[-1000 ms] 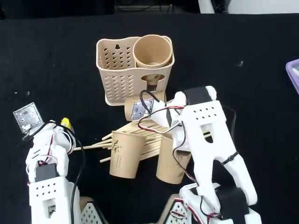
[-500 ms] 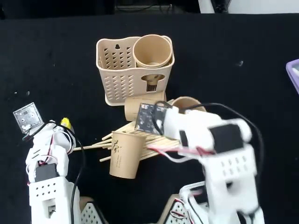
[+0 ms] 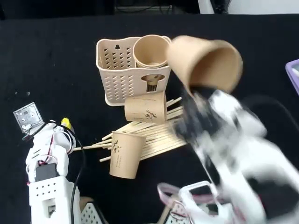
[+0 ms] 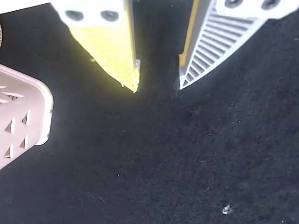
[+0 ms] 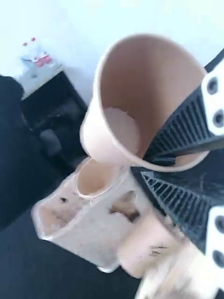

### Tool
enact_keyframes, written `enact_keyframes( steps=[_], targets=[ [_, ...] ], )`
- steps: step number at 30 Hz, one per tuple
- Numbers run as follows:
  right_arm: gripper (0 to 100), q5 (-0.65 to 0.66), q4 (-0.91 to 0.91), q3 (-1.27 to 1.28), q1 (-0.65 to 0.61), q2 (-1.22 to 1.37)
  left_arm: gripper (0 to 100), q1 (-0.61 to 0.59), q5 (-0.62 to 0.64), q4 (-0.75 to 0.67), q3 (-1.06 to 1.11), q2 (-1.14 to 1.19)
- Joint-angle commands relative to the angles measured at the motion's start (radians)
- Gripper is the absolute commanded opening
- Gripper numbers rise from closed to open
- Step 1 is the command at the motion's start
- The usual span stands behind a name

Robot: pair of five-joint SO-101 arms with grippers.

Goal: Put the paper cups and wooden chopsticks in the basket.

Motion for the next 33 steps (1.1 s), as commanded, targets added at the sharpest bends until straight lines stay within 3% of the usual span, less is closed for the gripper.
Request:
enact_keyframes(
  steps=[1,4,14,26,33],
  targets=[
    [1.0,-0.069,-0.138,-0.038,-0.064,0.252,14,0.002,0.006,-0.023,-0.005,-0.014],
    [1.0,-0.077,-0.206,-0.179,-0.089,0.478,14,0.002,0.006,-0.023,-0.005,-0.014],
    [1.0,-0.092,-0.164,-0.470,-0.092,0.796,14,0.002,0.006,-0.023,-0.007,-0.014],
    [1.0,-0.089,0.029,-0.591,-0.092,0.940,14,0.002,0.006,-0.020,-0.008,-0.014],
    [1.2,-0.092,0.035,-0.595,-0.092,0.983,14,0.002,0.006,-0.018,-0.008,-0.014]
  ],
)
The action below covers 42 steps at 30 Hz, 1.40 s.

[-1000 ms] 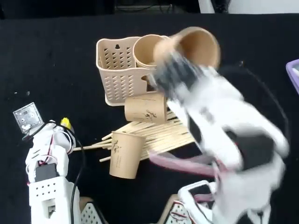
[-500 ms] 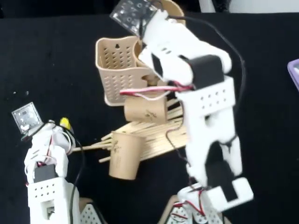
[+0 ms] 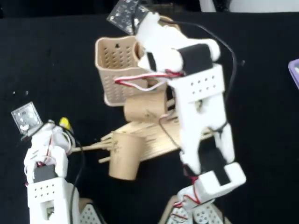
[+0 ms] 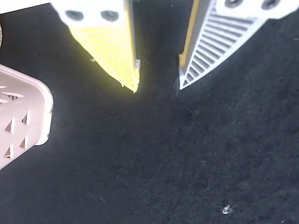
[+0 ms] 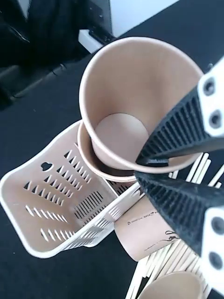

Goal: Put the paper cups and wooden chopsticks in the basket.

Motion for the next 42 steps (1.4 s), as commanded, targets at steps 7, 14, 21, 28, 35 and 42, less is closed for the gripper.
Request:
enact_keyframes(
  steps=[7,14,21,28,35,42],
  targets=[
    [16.5,-0.012,0.028,-0.047,-0.011,0.016,14,0.002,0.006,-0.018,-0.008,-0.014],
    [19.8,-0.012,0.031,-0.051,-0.012,0.007,14,0.002,0.006,-0.018,-0.008,-0.014],
    [19.8,-0.066,0.112,-0.137,-0.031,-0.073,14,0.002,0.006,-0.018,-0.008,-0.014],
    [19.8,-0.068,0.094,-0.065,-0.054,-0.104,14,0.002,0.006,-0.021,-0.007,-0.014],
    [19.8,-0.068,-0.055,0.105,-0.054,-0.087,14,-0.002,0.006,-0.018,-0.007,-0.014],
    [19.8,-0.068,-0.183,0.237,-0.040,-0.085,14,-0.004,0.006,-0.018,-0.007,-0.014]
  ],
)
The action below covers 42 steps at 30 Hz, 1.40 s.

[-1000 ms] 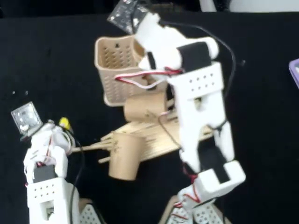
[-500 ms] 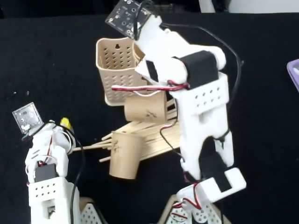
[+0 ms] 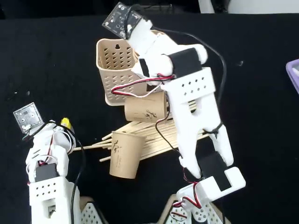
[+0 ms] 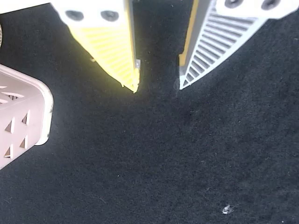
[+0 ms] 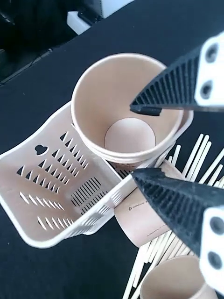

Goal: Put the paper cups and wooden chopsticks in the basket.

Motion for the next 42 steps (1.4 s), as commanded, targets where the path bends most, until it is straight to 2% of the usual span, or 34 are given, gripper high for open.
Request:
enact_keyframes(
  steps=[1,9,11,13,14,16,18,30,37,42],
  targets=[
    [19.8,-0.008,-0.077,0.042,0.005,-0.031,14,-0.004,0.006,-0.017,-0.007,-0.014],
    [19.4,-0.015,-0.072,-0.004,0.021,-0.065,14,-0.001,0.006,-0.017,-0.007,-0.014],
    [14.0,-0.081,-0.075,-0.021,0.023,-0.079,14,-0.001,0.006,-0.017,-0.008,-0.014],
    [2.4,-0.146,-0.081,-0.022,0.023,-0.081,14,-0.001,0.006,-0.017,-0.008,-0.014],
    [0.7,-0.172,-0.092,-0.015,0.023,-0.079,14,-0.001,0.006,-0.017,-0.008,-0.014],
    [3.7,-0.203,-0.104,-0.002,0.023,-0.073,14,-0.001,0.006,-0.017,-0.008,-0.014],
    [0.8,-0.207,-0.117,0.021,0.020,-0.065,14,-0.004,0.006,-0.017,-0.008,-0.014],
    [1.1,-0.201,-0.178,0.166,0.021,-0.061,14,-0.005,0.006,-0.017,-0.008,-0.014],
    [1.1,-0.212,-0.195,0.054,0.023,-0.133,14,-0.005,0.006,-0.017,-0.008,-0.014],
    [1.1,-0.212,-0.092,-0.022,0.017,-0.222,14,-0.005,0.006,-0.017,-0.008,-0.014]
  ],
)
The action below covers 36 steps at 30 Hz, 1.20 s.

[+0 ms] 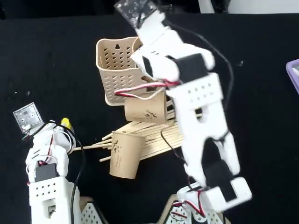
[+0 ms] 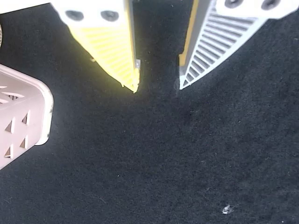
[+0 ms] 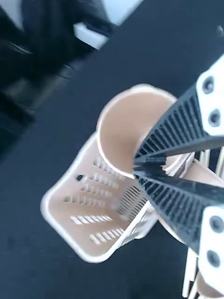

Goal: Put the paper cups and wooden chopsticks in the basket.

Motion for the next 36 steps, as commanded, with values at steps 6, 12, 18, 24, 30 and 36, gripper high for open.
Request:
enact_keyframes(
  steps=[6,12,18,24,30,36],
  targets=[
    [1.2,0.002,0.321,-0.082,-0.041,-0.197,14,-0.005,0.006,-0.017,-0.008,-0.014],
    [2.1,0.069,0.414,0.189,-0.206,-0.226,14,-0.002,0.006,-0.017,-0.010,-0.014],
    [18.8,0.115,0.313,0.538,-0.367,-0.266,14,-0.005,0.006,-0.017,-0.008,-0.014],
    [19.4,0.147,0.127,0.769,-0.411,-0.268,14,-0.005,0.006,-0.020,-0.007,-0.014],
    [19.4,0.161,0.103,0.799,-0.413,-0.268,14,-0.002,0.006,-0.021,-0.005,-0.014],
    [19.6,0.212,0.100,0.806,-0.408,-0.268,14,0.001,0.006,-0.021,-0.005,-0.014]
  ],
)
